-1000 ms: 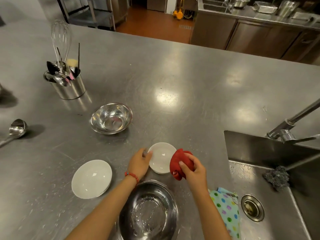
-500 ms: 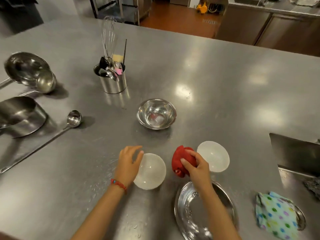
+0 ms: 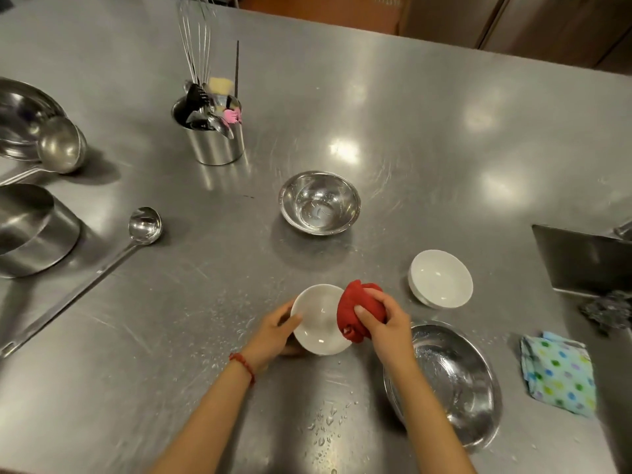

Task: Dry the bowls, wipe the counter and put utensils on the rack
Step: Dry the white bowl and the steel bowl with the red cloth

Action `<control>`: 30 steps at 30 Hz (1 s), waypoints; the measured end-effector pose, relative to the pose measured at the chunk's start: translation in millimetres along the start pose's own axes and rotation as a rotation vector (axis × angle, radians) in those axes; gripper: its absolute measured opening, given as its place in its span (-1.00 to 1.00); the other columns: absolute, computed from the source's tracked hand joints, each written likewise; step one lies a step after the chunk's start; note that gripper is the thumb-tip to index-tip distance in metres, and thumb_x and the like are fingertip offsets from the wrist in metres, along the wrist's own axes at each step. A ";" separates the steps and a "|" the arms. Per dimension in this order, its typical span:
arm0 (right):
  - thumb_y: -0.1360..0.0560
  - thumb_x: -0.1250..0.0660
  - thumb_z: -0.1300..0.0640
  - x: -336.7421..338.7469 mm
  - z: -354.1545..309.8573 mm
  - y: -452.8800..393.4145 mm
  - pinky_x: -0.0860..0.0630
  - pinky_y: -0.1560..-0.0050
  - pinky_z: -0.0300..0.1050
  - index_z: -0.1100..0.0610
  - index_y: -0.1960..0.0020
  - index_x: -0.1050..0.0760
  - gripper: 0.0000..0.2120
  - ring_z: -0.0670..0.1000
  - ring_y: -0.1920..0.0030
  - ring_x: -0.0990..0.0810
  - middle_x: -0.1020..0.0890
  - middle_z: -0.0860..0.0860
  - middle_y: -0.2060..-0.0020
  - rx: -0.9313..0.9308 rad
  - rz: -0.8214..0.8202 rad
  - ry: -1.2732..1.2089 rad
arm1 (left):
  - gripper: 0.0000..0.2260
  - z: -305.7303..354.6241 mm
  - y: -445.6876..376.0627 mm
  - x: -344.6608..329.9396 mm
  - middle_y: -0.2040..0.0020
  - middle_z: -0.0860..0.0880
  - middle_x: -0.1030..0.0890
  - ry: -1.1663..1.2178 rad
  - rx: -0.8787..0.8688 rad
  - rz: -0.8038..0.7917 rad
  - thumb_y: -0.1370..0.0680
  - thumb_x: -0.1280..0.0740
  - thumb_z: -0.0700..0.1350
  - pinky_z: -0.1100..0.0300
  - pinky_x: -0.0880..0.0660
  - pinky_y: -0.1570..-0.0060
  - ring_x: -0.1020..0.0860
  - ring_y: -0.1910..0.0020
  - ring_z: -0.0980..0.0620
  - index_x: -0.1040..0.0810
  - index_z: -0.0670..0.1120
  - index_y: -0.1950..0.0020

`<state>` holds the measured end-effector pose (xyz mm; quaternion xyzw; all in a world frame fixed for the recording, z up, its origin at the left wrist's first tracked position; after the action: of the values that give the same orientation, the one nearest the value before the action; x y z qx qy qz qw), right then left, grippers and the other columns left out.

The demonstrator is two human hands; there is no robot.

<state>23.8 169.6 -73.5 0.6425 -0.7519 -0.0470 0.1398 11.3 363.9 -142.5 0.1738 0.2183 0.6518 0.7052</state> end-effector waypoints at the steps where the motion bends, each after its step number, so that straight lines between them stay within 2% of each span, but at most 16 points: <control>1: -0.41 -0.40 0.29 -0.8 0.2 0.9 -0.52 0.12 -0.30 -0.15 0.07 -0.50 -0.67 -0.12 0.07 -0.56 -0.59 -0.09 0.06 0.004 -0.002 0.007 | -0.80 -4.9 1.0 -0.1 0.01 0.03 -0.60 0.052 0.038 -0.010 -0.55 -0.24 -0.13 0.11 -0.63 0.25 -0.58 0.04 0.03 -0.49 0.01 -0.17; 3: -0.41 -0.40 0.27 -1.4 0.8 2.6 -0.51 0.14 -0.31 -0.19 0.08 -0.49 -0.66 -0.15 0.06 -0.55 -0.57 -0.16 0.07 0.003 -0.002 0.020 | -0.79 -8.9 2.4 0.6 -0.01 -0.05 -0.60 0.093 0.062 0.004 -0.55 -0.25 -0.17 0.08 -0.63 0.24 -0.59 0.03 -0.04 -0.50 -0.05 -0.17; 5: -0.41 -0.40 0.26 -1.7 -0.5 3.8 -0.50 0.12 -0.29 -0.19 0.08 -0.48 -0.66 -0.13 0.04 -0.55 -0.56 -0.15 0.06 0.008 0.001 0.030 | -0.78 -8.8 2.8 3.3 0.01 -0.05 -0.60 0.110 0.049 0.060 -0.54 -0.25 -0.23 0.05 -0.64 0.24 -0.60 0.07 -0.06 -0.50 -0.08 -0.17; 8: -0.40 -0.41 0.26 -4.6 -9.7 6.7 -0.47 0.12 -0.36 -0.22 0.10 -0.47 -0.64 -0.17 0.06 -0.54 -0.56 -0.20 0.08 0.056 -0.005 0.081 | -0.76 -6.0 5.4 5.6 0.04 -0.03 -0.60 0.144 -0.010 0.147 -0.49 -0.28 -0.31 0.14 -0.62 0.30 -0.60 0.11 0.00 -0.50 0.01 -0.04; 10: -0.40 -0.41 0.23 -9.5 -17.4 9.3 -0.46 0.16 -0.43 -0.26 0.11 -0.46 -0.63 -0.25 0.08 -0.53 -0.53 -0.29 0.10 0.086 -0.021 0.131 | -0.68 -2.0 8.0 3.2 0.03 -0.09 -0.60 0.157 -0.051 0.170 -0.46 -0.28 -0.37 0.17 -0.59 0.28 -0.60 0.10 -0.03 -0.47 0.06 0.00; 13: -0.41 -0.40 0.18 -18.7 -26.6 12.1 -0.42 0.17 -0.49 -0.28 0.06 -0.42 -0.64 -0.32 0.09 -0.50 -0.49 -0.36 0.11 0.123 -0.041 0.216 | -0.63 1.0 10.6 -5.7 0.12 -0.16 -0.62 0.235 -0.063 0.159 -0.45 -0.24 -0.42 0.19 -0.57 0.42 -0.62 0.25 -0.05 -0.43 0.04 -0.04; 16: -0.41 -0.40 0.21 -23.5 -29.7 15.4 -0.38 0.19 -0.58 -0.19 -0.01 -0.45 -0.67 -0.39 0.16 -0.48 -0.53 -0.26 0.14 0.137 -0.022 0.220 | -0.63 1.5 13.0 -18.4 0.27 -0.08 -0.67 0.259 -0.050 0.105 -0.46 -0.20 -0.39 0.20 -0.55 0.47 -0.62 0.38 0.03 -0.46 0.04 -0.10; 19: -0.41 -0.39 0.23 -26.4 -30.0 19.7 -0.37 0.12 -0.54 -0.05 -0.10 -0.49 -0.68 -0.22 0.15 -0.53 -0.60 -0.08 0.07 0.159 -0.014 0.304 | -0.62 3.2 19.2 -35.2 0.16 -0.03 -0.68 0.312 -0.051 -0.007 -0.46 -0.16 -0.35 0.13 -0.58 0.40 -0.63 0.25 0.00 -0.53 0.03 -0.13; 22: -0.44 -0.36 0.22 -28.5 -34.0 24.0 -0.42 -0.08 -0.25 0.02 -0.19 -0.47 -0.66 0.01 -0.04 -0.54 -0.58 0.04 -0.10 0.220 -0.023 0.450 | -0.67 10.2 27.0 -43.2 0.04 -0.05 -0.67 0.351 -0.080 -0.030 -0.50 -0.17 -0.27 0.04 -0.59 0.38 -0.64 0.14 -0.04 -0.55 0.08 -0.12; 24: -0.47 -0.30 0.20 -35.5 -38.1 27.6 -0.41 -0.11 -0.15 0.04 -0.24 -0.42 -0.66 0.08 -0.14 -0.49 -0.49 0.07 -0.21 0.276 -0.046 0.625 | -0.69 23.8 30.4 -43.5 -0.07 -0.07 -0.63 0.289 -0.167 0.020 -0.53 -0.15 -0.25 0.00 -0.59 0.22 -0.62 0.01 -0.04 -0.53 0.06 -0.14; 26: -0.50 -0.24 0.18 -42.5 -37.4 29.0 -0.45 -0.06 -0.06 0.05 -0.26 -0.37 -0.66 0.13 -0.11 -0.49 -0.45 0.09 -0.21 0.268 -0.072 0.820 | -0.68 38.0 33.4 -41.4 -0.13 -0.07 -0.58 0.159 -0.257 0.111 -0.55 -0.10 -0.27 0.14 -0.52 0.00 -0.56 -0.08 0.01 -0.49 0.09 -0.11; 28: -0.48 -0.23 0.20 -48.8 -34.3 26.3 -0.45 -0.01 -0.08 0.08 -0.23 -0.37 -0.68 0.15 -0.06 -0.51 -0.48 0.10 -0.15 0.221 -0.167 0.938 | -0.72 41.9 35.1 -38.2 -0.13 -0.06 -0.56 0.092 -0.275 0.196 -0.58 -0.07 -0.23 0.28 -0.48 0.03 -0.54 -0.06 0.05 -0.47 0.06 -0.12; 30: -0.44 -0.27 0.23 -53.9 -33.7 22.6 -0.37 0.02 -0.26 0.09 -0.19 -0.44 -0.68 0.10 -0.07 -0.52 -0.55 0.08 -0.12 0.187 -0.326 0.884 | -0.75 36.1 34.3 -42.6 -0.12 -0.09 -0.57 0.119 -0.231 0.184 -0.60 -0.05 -0.12 0.19 -0.56 0.20 -0.60 0.04 0.02 -0.47 0.01 -0.17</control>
<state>18.7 229.9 -43.7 0.7204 -0.5109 0.2772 0.3782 -0.6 326.0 -90.5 0.0719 0.1666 0.7435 0.6437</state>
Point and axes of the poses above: each hand's wrist, its own y-axis away from the middle knuckle, its own x-axis out of the back of the hand, z = x × y, the point moved 10 cm from there along -y, towards the middle knuckle
